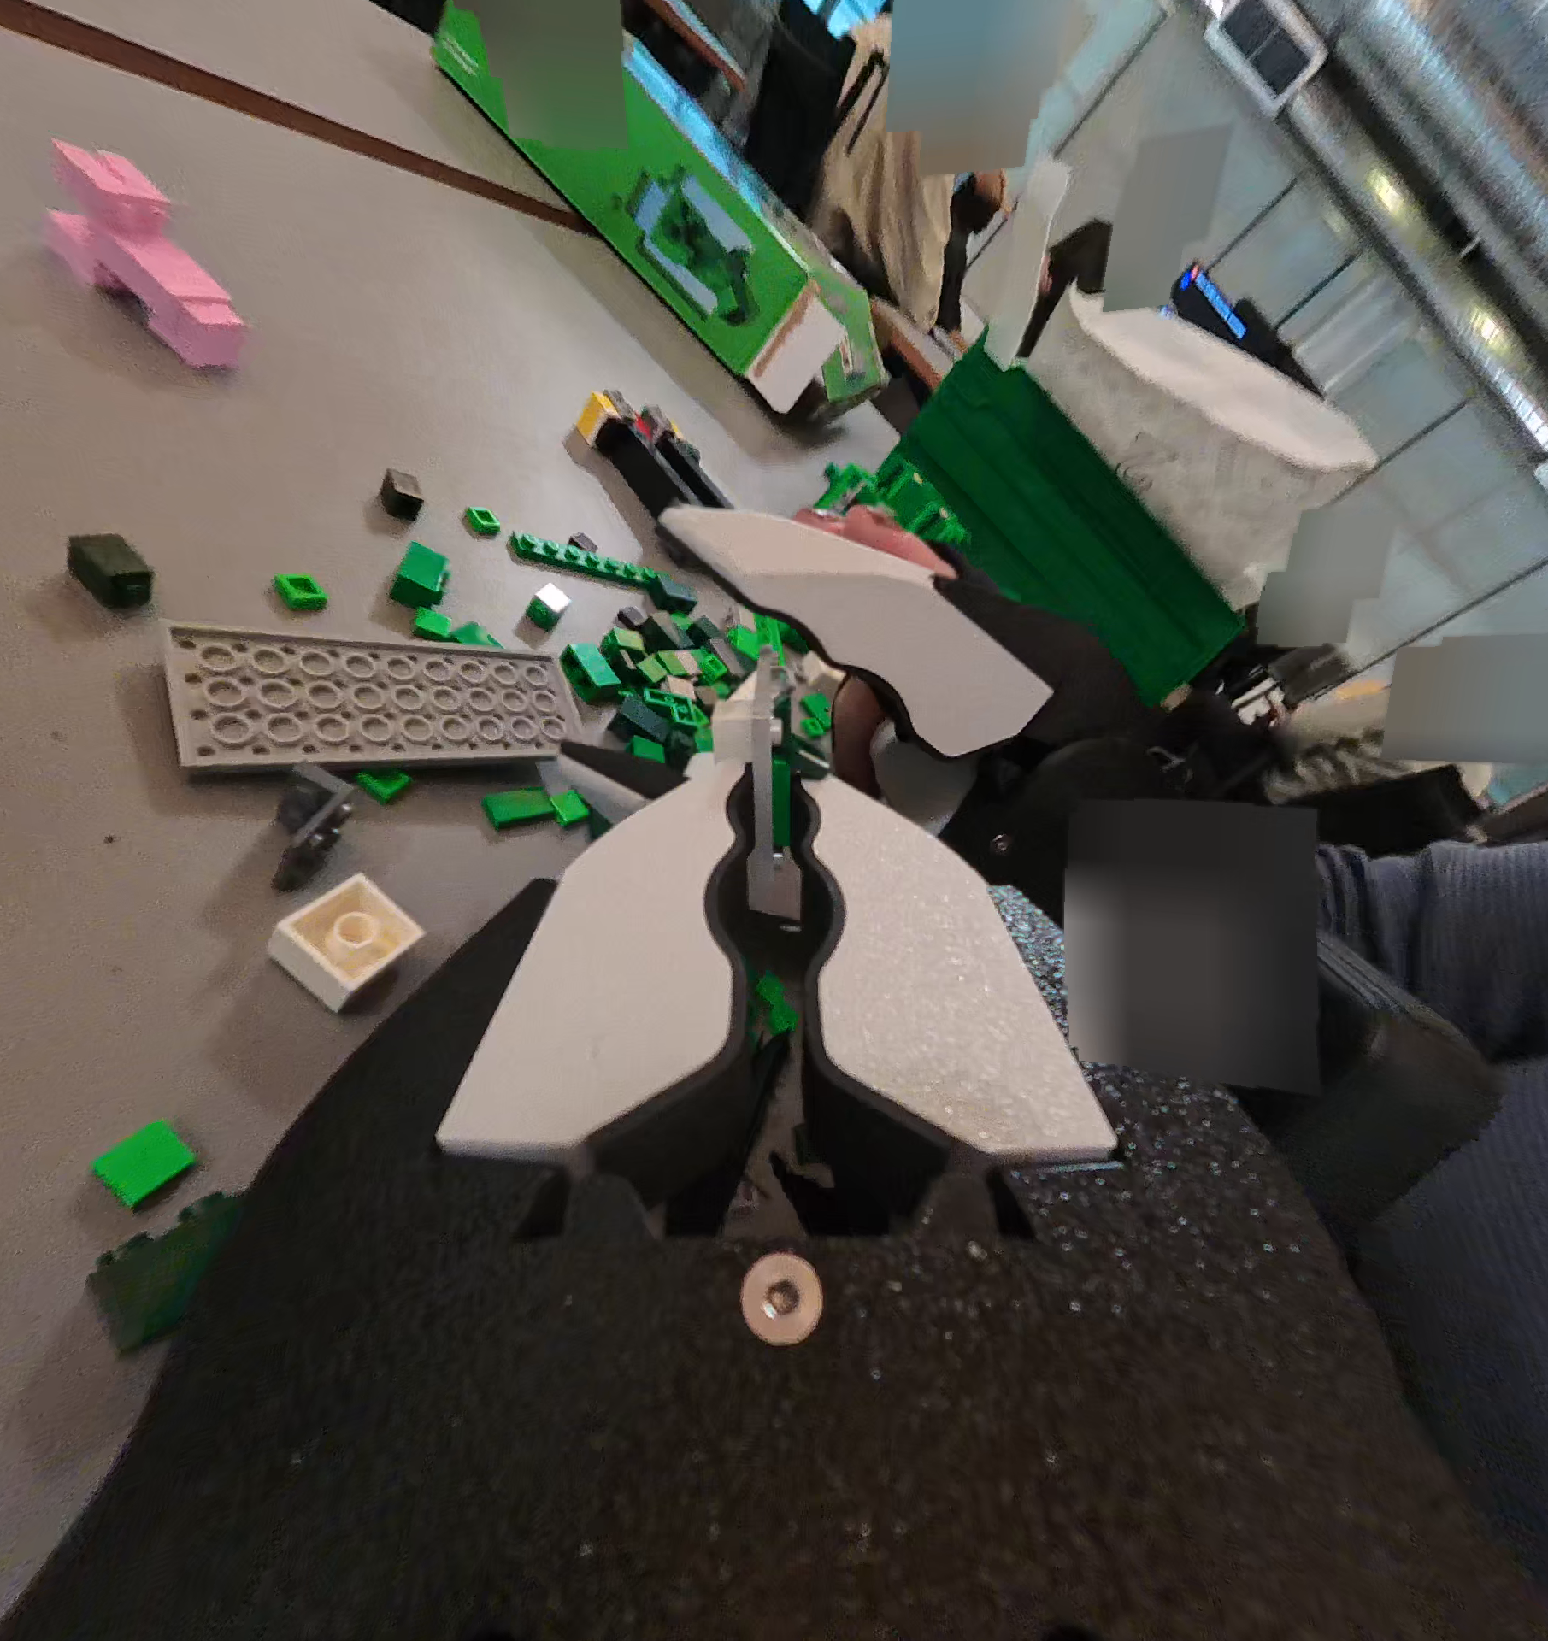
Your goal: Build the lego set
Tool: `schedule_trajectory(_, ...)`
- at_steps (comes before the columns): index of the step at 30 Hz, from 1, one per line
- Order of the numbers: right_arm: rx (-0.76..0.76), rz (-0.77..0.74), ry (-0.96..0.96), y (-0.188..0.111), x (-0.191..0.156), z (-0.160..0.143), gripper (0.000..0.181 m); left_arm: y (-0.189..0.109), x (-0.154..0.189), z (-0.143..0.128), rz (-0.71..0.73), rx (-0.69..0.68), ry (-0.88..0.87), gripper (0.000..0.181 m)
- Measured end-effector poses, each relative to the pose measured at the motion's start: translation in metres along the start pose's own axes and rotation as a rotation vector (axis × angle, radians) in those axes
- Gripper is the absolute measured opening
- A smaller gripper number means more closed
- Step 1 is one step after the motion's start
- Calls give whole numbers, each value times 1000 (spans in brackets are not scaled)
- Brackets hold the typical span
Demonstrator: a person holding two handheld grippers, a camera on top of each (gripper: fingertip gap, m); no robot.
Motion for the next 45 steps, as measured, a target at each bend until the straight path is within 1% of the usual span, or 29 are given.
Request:
schedule_trajectory(3, 40, 8, -27, -2, -4, 8, 48, 4, 3, -5, 14, -46, 52, 6)
schedule_trajectory(6, 55, 11, -46, -3, -6, 12, 41, 7, 6, -7, 18, -66, 83, 6)
schedule_trajectory(15, 57, 53, -1, -3, -10, 11, 40, 7, 3, -9, 23, -87, 70, 6)
schedule_trajectory(19, 50, 68, 4, -2, -12, 12, 44, 8, 4, -12, 29, -111, 85, 6)
schedule_trajectory(22, 52, 65, -16, -2, -12, 12, 42, 9, 4, -13, 39, -118, 97, 6)
schedule_trajectory(24, 45, 54, -43, -1, -11, 12, 41, 9, 4, -12, 28, -105, 63, 6)
schedule_trajectory(28, 8, -36, -158, -1, -5, 12, 40, 8, 4, -10, -10, -83, -37, 7)
schedule_trajectory(29, 10, -79, -204, -2, -2, 14, 34, 7, 1, -7, -4, -61, -65, 6)
schedule_trajectory(30, 5, -122, -266, -3, 0, 16, 30, 5, 4, -4, -64, -36, -138, 6)
schedule_trajectory(31, -2, -110, -243, -3, -2, 16, 30, 4, 3, -5, -90, -35, -175, 5)
schedule_trajectory(34, -11, -38, -119, -1, -6, 11, 31, 5, 1, -7, -54, -56, -129, 6)
schedule_trajectory(36, -14, -23, -77, -1, -6, 9, 33, 7, 2, -8, -36, -60, -97, 6)
schedule_trajectory(39, -35, -19, -17, 1, -1, 4, 45, 6, 1, -6, 5, -35, -44, 6)
schedule_trajectory(41, -50, -12, 33, 2, 3, -3, 50, 4, 0, -2, 34, -3, 2, 6)
schedule_trajectory(43, -60, -5, 53, 3, 4, -6, 54, 2, 0, 0, 73, 1, 73, 6)
schedule_trajectory(45, -57, -1, 31, 2, 3, -6, 55, 2, 1, -1, 116, -25, 170, 6)
Point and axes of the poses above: each gripper's, where its closed fingertips meet, y out along the fingers, z out of its top, x = y × z across the jaws, the point moved 2 cm from there along -y, back along the fingers, and after that the axes turned 1 degree about -x, right-handed, at the moved point
